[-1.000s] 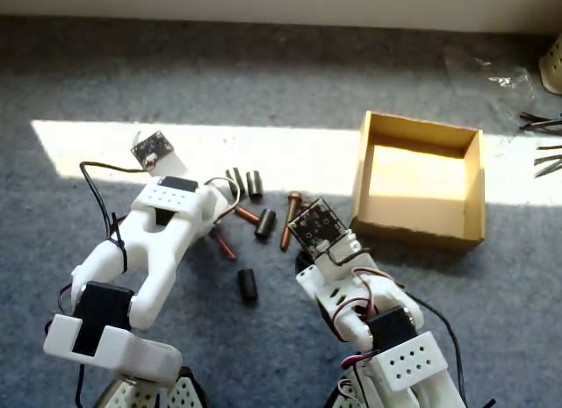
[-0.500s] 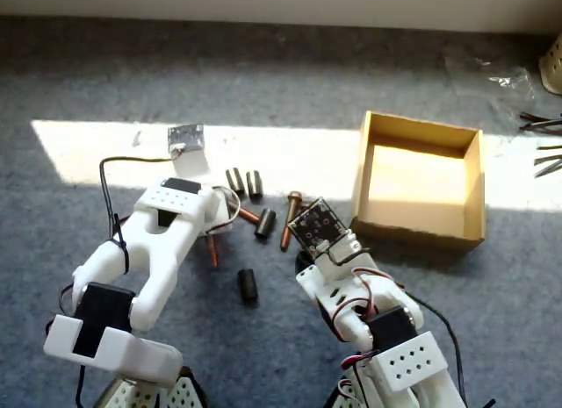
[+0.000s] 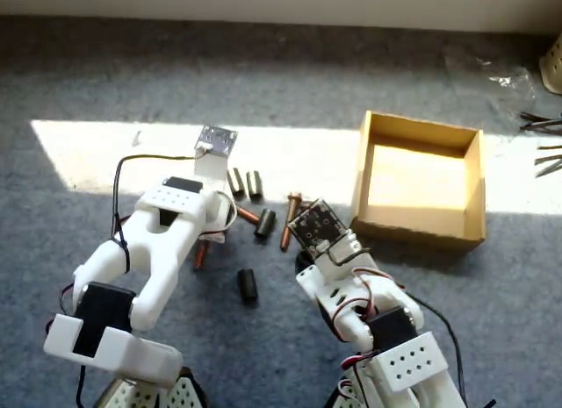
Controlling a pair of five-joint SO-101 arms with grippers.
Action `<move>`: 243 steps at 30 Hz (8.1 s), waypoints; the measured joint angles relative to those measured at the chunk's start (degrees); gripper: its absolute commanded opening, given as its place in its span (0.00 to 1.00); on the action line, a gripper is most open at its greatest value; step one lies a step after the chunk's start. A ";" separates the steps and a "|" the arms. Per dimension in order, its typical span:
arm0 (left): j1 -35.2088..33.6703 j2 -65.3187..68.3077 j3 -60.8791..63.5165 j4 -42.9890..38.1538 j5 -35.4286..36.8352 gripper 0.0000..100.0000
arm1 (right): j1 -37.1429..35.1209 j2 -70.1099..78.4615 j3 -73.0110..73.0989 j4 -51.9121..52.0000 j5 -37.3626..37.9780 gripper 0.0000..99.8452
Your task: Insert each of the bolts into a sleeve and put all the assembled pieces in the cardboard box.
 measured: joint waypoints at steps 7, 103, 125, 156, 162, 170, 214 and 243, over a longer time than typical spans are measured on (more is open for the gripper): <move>0.09 0.26 -6.68 10.90 -0.44 0.00 | 0.00 0.00 0.00 0.00 0.00 0.01; 10.73 -88.88 36.31 -27.08 11.43 0.01 | -7.47 0.00 10.73 -39.65 -14.33 0.01; 14.24 -102.77 35.43 -18.99 11.43 0.01 | -12.40 0.00 10.73 -39.91 -10.64 0.01; 14.15 -103.38 35.60 -18.99 11.43 0.01 | -12.66 0.00 4.66 -39.91 -10.11 0.01; 14.15 -103.38 35.60 -18.99 11.43 0.01 | -12.66 0.00 3.69 -39.91 -10.11 0.01; 14.15 -103.38 35.60 -18.99 11.43 0.01 | -15.21 0.00 3.69 -39.91 -6.59 0.00; 15.38 -103.38 42.81 -18.99 11.52 0.01 | -12.75 -14.42 8.53 -35.43 -12.92 0.00; 15.91 -103.56 46.33 -18.99 11.52 0.14 | -9.49 -14.42 7.91 -35.52 -16.18 0.00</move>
